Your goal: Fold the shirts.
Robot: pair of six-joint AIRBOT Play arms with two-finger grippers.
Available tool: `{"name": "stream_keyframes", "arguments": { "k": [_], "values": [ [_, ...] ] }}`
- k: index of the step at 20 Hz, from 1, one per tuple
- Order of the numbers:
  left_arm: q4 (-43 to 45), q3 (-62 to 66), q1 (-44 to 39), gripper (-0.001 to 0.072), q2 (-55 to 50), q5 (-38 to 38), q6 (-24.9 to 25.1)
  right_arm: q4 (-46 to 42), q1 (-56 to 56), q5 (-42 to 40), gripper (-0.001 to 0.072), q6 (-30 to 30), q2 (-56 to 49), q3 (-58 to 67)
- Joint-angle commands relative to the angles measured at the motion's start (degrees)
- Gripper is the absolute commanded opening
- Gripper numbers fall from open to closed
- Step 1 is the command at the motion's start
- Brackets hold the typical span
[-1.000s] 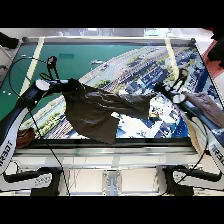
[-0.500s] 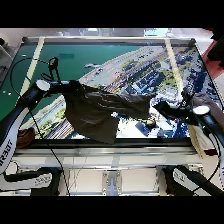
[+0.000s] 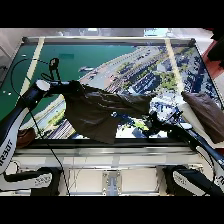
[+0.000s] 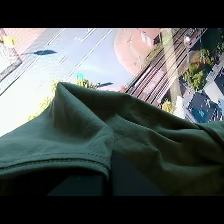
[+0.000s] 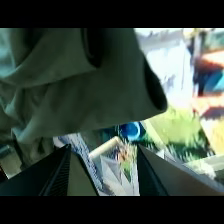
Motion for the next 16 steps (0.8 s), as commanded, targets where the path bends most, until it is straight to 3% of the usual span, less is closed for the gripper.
{"name": "stream_keyframes", "arguments": {
  "k": [1, 3, 5, 11, 13, 14, 15, 16],
  "values": [
    [0.0, 0.0, 0.0, 0.0012, 0.0, 0.0, 0.0, 2.0, 1.4, -6.4, 0.0478, 5.5, 0.0, -1.0],
    [0.0, 0.0, 0.0, 0.0012, 0.0, 0.0, 0.0, 2.0, 1.4, -10.8, 0.0460, 7.6, 0.0, -1.0],
    [0.0, 0.0, 0.0, 0.0012, 0.0, 0.2, 0.0, 2.1, 1.4, -13.0, 0.0363, 8.3, -0.5, -1.0],
    [0.0, 0.0, 0.0, 0.0012, 0.0, 0.4, 0.0, 5.3, 2.8, -11.3, 0.0365, 6.7, -5.9, -0.9],
    [0.0, 0.0, 0.0, 0.0012, 0.0, 0.4, 0.0, 8.1, 3.1, -12.5, 0.0360, 2.0, -5.9, -0.7],
    [0.0, 0.0, 0.0, 0.0013, 0.0, 0.4, 0.0, 9.4, 3.1, -12.7, 0.0219, -0.7, -5.9, -0.1],
    [0.0, 0.0, 0.0, 0.0013, 0.0, 0.6, 0.0, 10.5, 3.1, -13.0, 0.0028, -3.4, -5.9, 0.7],
    [0.0, 0.0, 0.0, 0.0013, 0.0, 1.1, 0.0, 11.2, 3.0, -13.2, 0.0025, -6.0, -5.9, 1.9]
  ]
}}
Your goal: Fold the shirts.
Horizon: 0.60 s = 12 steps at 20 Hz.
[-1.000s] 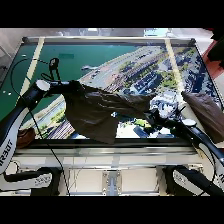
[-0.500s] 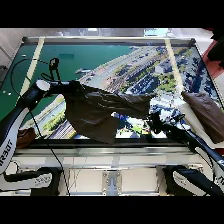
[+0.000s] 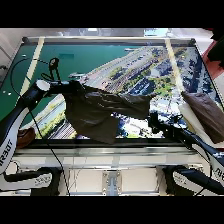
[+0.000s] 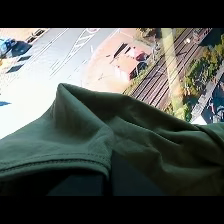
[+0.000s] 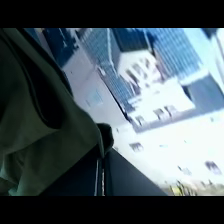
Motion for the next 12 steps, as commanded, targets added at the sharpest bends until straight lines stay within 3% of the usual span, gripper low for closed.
{"name": "stream_keyframes", "arguments": {
  "k": [1, 4, 6, 9, 12],
  "values": [
    [0.0, 0.0, 0.0, 0.0012, 0.0, 1.4, 0.0, 4.0, 0.1, -1.1, 0.0026, -10.2, -0.2, 3.4],
    [0.5, 2.0, 0.0, 0.0012, 0.8, 1.6, 0.3, 3.5, 0.1, 0.1, 0.0023, -24.9, 3.7, 10.1],
    [3.2, 6.2, 0.0, 0.0012, 3.3, -1.3, 0.3, -1.4, 0.1, 0.8, 0.0022, -32.7, 11.0, 15.0],
    [10.6, 14.6, 0.0, 0.0012, 10.1, -7.0, 0.2, -17.1, -0.3, 0.2, 0.0021, -31.8, 25.6, 22.6],
    [15.3, 22.0, 0.0, 0.0012, 20.2, -13.1, 0.2, -33.7, -3.9, 1.5, 0.0021, -19.8, 41.0, 29.7]
  ]
}}
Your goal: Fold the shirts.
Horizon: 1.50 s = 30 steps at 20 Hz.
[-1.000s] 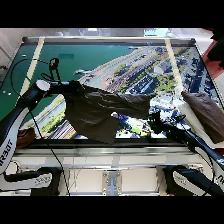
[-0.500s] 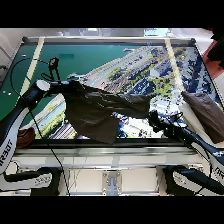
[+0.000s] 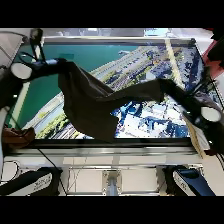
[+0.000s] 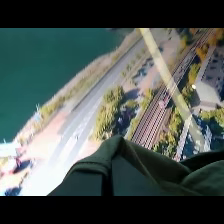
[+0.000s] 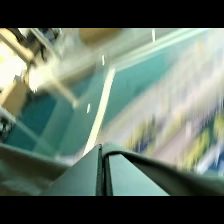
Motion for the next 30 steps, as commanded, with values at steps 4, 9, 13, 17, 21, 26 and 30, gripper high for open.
{"name": "stream_keyframes", "arguments": {
  "k": [4, 9, 13, 17, 21, 26, 30],
  "values": [
    [14.9, 12.0, 0.0, 0.0012, 22.5, -7.6, -3.6, -42.4, -10.1, 7.9, 0.0021, 25.9, 29.1, 16.2],
    [19.1, 16.8, 0.0, 0.0010, 32.3, -9.7, -8.2, -56.0, -13.7, 15.4, 0.0021, 33.8, 32.5, 27.5],
    [18.9, 17.1, 0.0, 0.0010, 24.3, -20.2, -9.7, -49.4, -13.7, 24.4, 0.0022, 33.7, 24.7, 24.9],
    [18.9, 17.1, 0.0, 0.0011, 5.9, -29.8, -9.7, -38.9, -13.7, 24.1, 0.0022, 25.3, 9.3, 16.7],
    [23.3, 17.1, 0.0, 0.0011, -13.7, -12.3, -18.4, -32.5, -13.6, 12.0, 0.0022, 19.6, -10.3, 10.1],
    [22.3, 17.1, -0.2, 0.0011, -29.6, 5.2, -25.7, -26.4, -8.9, -6.1, 0.0022, 19.1, -32.0, 9.0],
    [21.8, 17.1, -0.1, 0.0012, -34.1, 9.6, -25.7, -26.4, 2.3, -27.5, 0.0023, 19.2, -42.9, 9.0]
  ]
}}
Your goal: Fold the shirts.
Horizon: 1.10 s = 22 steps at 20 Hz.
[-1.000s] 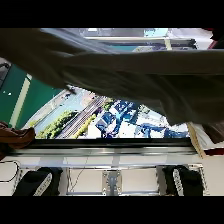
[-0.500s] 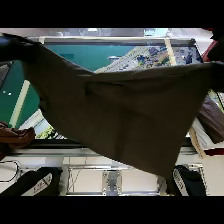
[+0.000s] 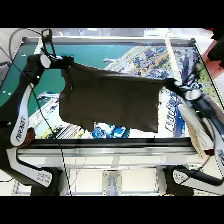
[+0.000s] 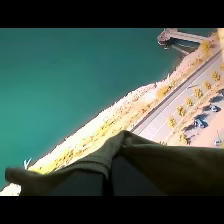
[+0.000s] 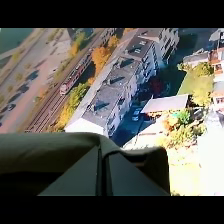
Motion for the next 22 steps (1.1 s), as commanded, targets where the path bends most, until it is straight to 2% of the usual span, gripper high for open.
{"name": "stream_keyframes", "arguments": {
  "k": [1, 2, 4, 5, 7, 9, 11, 13, 15, 17, 20, 22],
  "values": [
    [-0.5, 0.1, 0.0, 0.0013, -4.4, 7.1, -1.6, 1.2, 9.0, -22.0, 0.0024, -0.3, -9.9, -0.3],
    [-0.8, 0.4, 0.0, 0.0051, -4.3, 7.9, -2.2, 1.1, 10.7, -26.6, 0.0055, -0.1, -10.4, -0.3],
    [-1.3, 2.8, 0.1, 0.0506, -3.5, 7.8, -3.9, 1.0, 11.9, -32.2, 0.0308, -0.1, -9.9, 0.4],
    [-1.2, 4.9, 0.2, 0.0560, -2.4, 6.8, -3.9, 1.0, 11.3, -32.2, 0.0328, -0.2, -8.6, 1.2],
    [1.3, 8.4, 0.6, 0.0561, 1.8, 3.3, -3.8, 0.7, 9.1, -31.7, 0.0328, -1.6, -3.6, 1.8],
    [9.7, 9.6, 1.2, 0.0560, 9.2, -3.5, -1.4, 1.0, 5.2, -28.0, 0.0328, -9.8, 4.1, 1.8],
    [22.4, 9.4, 2.4, 0.0560, 17.0, -14.2, -0.9, 2.1, -0.6, -19.0, 0.0327, -13.6, 12.8, 1.8],
    [26.1, 5.7, 7.2, 0.0560, 23.6, -21.4, -0.9, 2.3, -8.4, -4.4, 0.0327, -13.2, 20.1, 1.8],
    [24.1, -5.7, 13.8, 0.0560, 31.1, -23.0, -1.6, 0.0, -17.2, 13.9, 0.0326, -10.8, 24.9, 1.1],
    [20.7, -23.3, 19.5, 0.0560, 39.9, -20.7, -3.1, -4.1, -25.3, 26.3, 0.0326, -5.9, 28.4, -2.5],
    [8.6, -49.9, 24.0, 0.0559, 49.6, -11.2, -9.0, -2.6, -33.4, 33.3, 0.0327, -2.5, 33.2, -10.2],
    [-3.8, -60.5, 24.4, 0.0553, 48.8, -6.2, -10.6, -1.3, -34.8, 36.1, 0.0327, -2.7, 35.9, -13.7]
  ]
}}
